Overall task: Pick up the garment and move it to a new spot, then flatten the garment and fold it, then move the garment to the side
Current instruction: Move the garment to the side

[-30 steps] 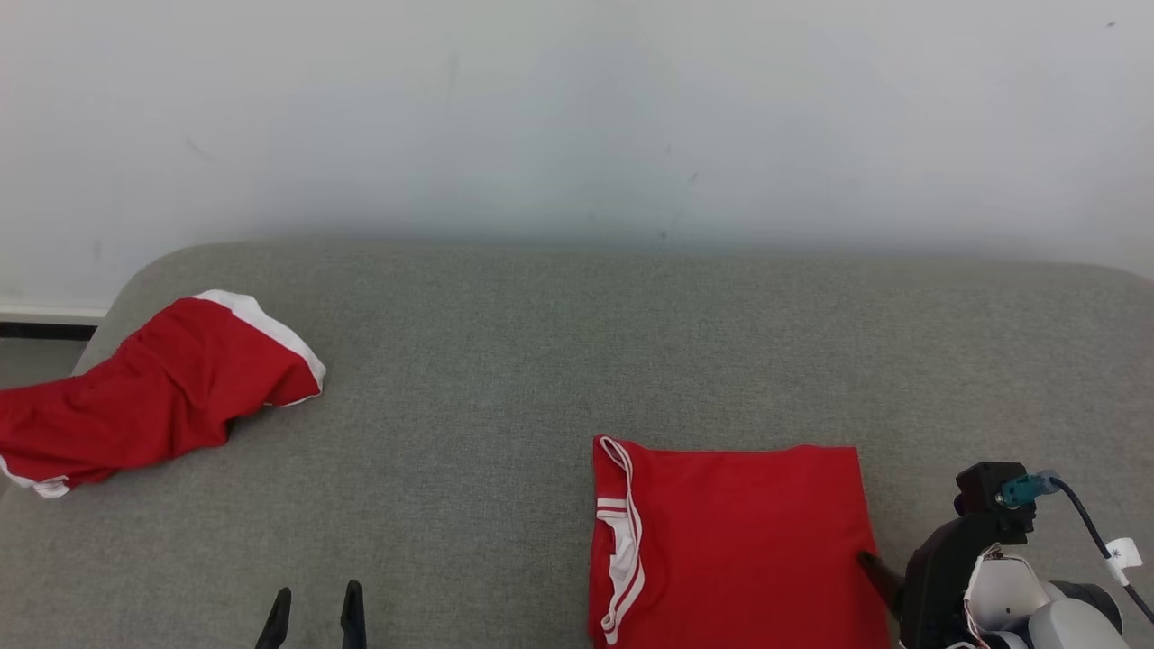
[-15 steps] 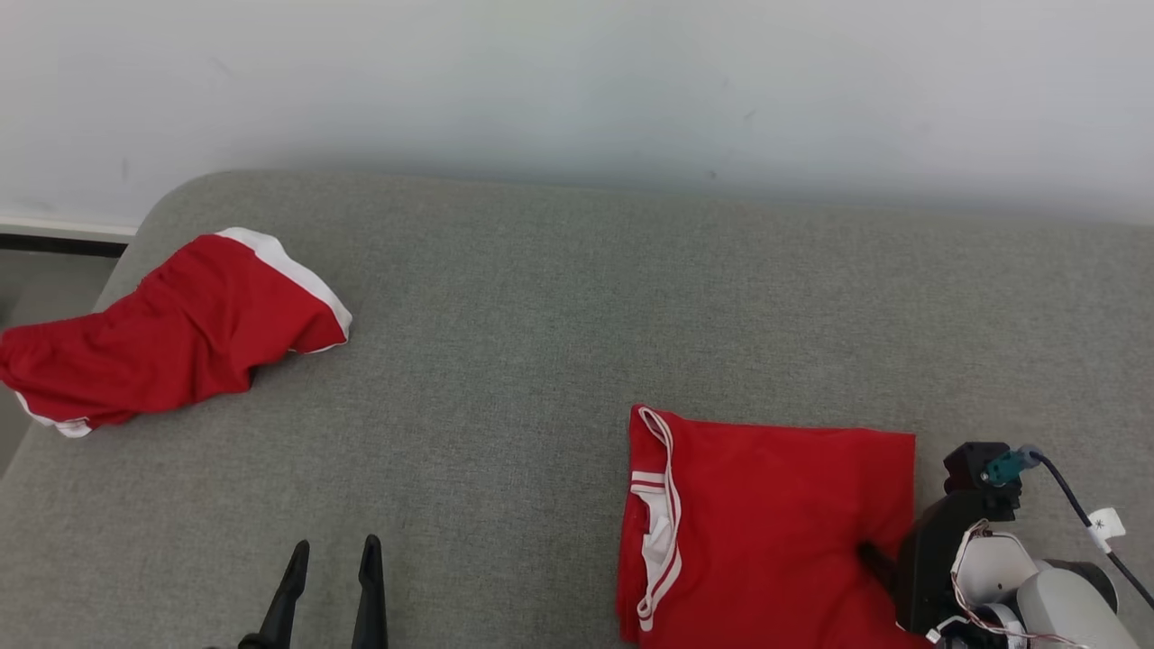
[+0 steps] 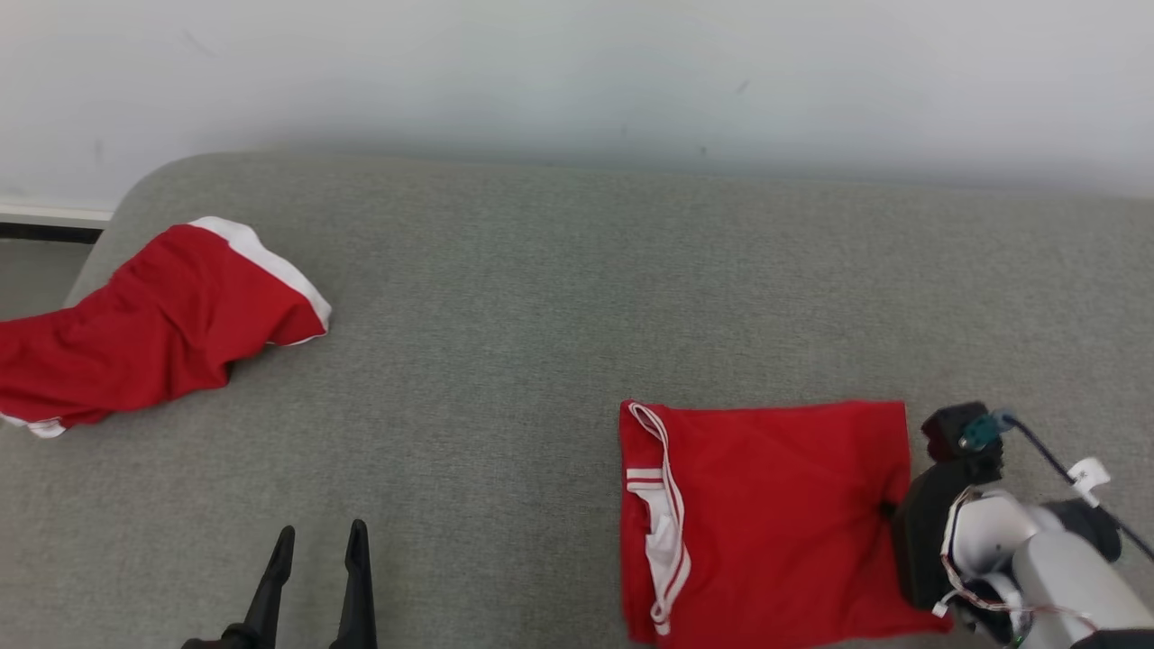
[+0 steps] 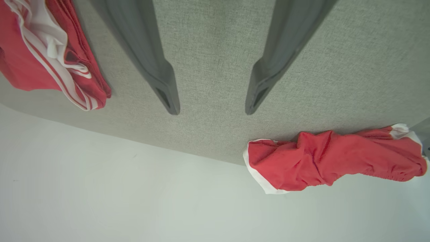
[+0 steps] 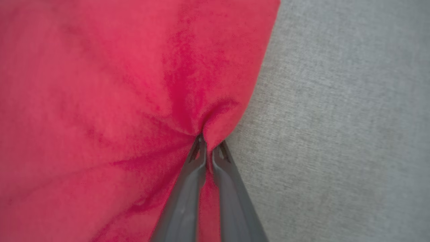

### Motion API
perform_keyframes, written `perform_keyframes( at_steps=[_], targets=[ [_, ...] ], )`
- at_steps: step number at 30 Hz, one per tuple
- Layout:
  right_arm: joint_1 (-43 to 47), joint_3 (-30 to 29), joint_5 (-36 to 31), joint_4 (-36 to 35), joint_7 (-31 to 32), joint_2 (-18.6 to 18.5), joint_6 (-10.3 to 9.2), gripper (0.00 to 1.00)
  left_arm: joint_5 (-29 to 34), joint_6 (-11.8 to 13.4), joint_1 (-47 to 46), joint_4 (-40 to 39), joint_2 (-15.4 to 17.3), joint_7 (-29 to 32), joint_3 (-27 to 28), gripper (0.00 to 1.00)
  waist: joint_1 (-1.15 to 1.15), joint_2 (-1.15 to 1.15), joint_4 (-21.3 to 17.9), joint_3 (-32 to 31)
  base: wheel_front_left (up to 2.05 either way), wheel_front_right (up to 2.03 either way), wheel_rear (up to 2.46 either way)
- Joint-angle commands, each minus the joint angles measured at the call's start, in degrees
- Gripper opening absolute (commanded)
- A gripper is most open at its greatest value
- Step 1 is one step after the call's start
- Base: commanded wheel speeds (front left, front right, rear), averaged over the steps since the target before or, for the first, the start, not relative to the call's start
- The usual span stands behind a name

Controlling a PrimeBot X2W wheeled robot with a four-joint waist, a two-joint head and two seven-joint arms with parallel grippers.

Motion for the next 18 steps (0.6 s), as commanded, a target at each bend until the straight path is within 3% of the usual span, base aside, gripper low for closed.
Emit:
perform_keyframes(
  at_steps=[1, 10, 18],
  targets=[
    [-0.90, 0.09, 0.42, 0.01, 0.30, -1.97, -0.25, 0.00, 0.37, -0.16, -0.54, -0.40, 0.00, -0.17, 0.29, 1.00, -0.01, -0.01, -1.27, 0.45, 0.00, 0.00, 0.00],
    [-8.93, 5.29, 1.97, -4.17, -0.07, -8.85, -0.21, 0.00, 1.58, -0.44, -3.28, -2.16, 0.02, -0.18, 0.44, 1.00, -0.01, -0.01, -9.39, 4.37, 0.00, 0.00, 0.00],
    [-15.16, 4.88, 1.86, -2.31, -3.24, -12.64, -0.21, 0.00, 5.15, -1.10, -7.52, -3.85, 0.03, -0.17, 0.62, 1.00, -0.01, -0.01, -17.92, 9.59, 0.00, 0.00, 0.00]
  ],
)
